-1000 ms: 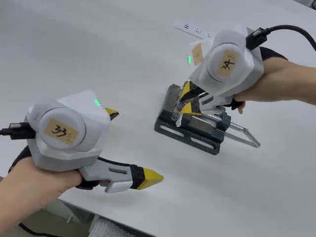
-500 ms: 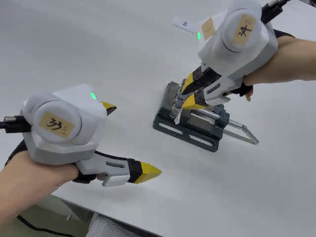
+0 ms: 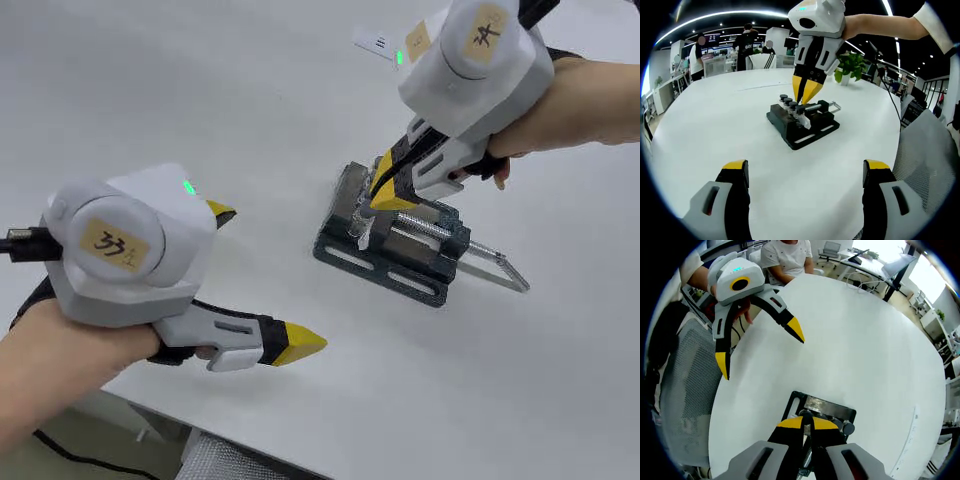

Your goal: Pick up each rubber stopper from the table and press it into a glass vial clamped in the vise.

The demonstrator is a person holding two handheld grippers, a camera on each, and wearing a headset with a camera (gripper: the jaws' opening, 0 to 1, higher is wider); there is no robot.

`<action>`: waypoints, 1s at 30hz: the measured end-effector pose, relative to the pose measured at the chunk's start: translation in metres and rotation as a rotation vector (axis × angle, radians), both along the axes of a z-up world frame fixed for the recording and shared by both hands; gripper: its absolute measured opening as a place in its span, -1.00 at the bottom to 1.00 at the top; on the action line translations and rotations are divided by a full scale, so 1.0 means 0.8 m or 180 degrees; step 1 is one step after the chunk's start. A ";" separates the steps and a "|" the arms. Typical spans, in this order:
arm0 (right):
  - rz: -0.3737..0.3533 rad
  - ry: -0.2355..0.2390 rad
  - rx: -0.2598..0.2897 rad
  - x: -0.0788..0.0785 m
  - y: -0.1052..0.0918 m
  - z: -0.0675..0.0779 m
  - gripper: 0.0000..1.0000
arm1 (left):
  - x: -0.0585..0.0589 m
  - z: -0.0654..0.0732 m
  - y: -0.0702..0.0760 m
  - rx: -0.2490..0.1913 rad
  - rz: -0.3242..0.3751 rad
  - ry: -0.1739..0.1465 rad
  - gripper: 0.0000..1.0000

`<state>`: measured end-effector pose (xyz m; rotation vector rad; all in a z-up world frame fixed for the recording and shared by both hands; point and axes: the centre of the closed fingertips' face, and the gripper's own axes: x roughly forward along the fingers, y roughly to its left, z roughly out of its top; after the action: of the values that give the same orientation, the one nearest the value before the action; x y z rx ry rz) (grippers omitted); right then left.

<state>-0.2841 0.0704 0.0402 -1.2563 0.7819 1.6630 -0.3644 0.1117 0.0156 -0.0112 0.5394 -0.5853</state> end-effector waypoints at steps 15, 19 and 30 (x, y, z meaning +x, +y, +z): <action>0.0015 0.0051 -0.0070 -0.001 -0.003 -0.010 -1.00 | 0.001 -0.002 -0.002 0.0010 -0.0032 0.0028 0.87; 0.0029 0.0053 -0.0105 -0.001 -0.004 -0.011 -1.00 | 0.002 0.000 -0.003 0.0031 -0.0061 0.0028 0.87; -0.0115 0.0136 -0.0140 -0.009 -0.006 -0.011 -1.00 | 0.013 0.008 0.001 0.0091 -0.0066 -0.0004 0.87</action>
<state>-0.2911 0.0659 0.0317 -1.2333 0.8666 1.6564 -0.3536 0.1124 0.0224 0.0218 0.5472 -0.5976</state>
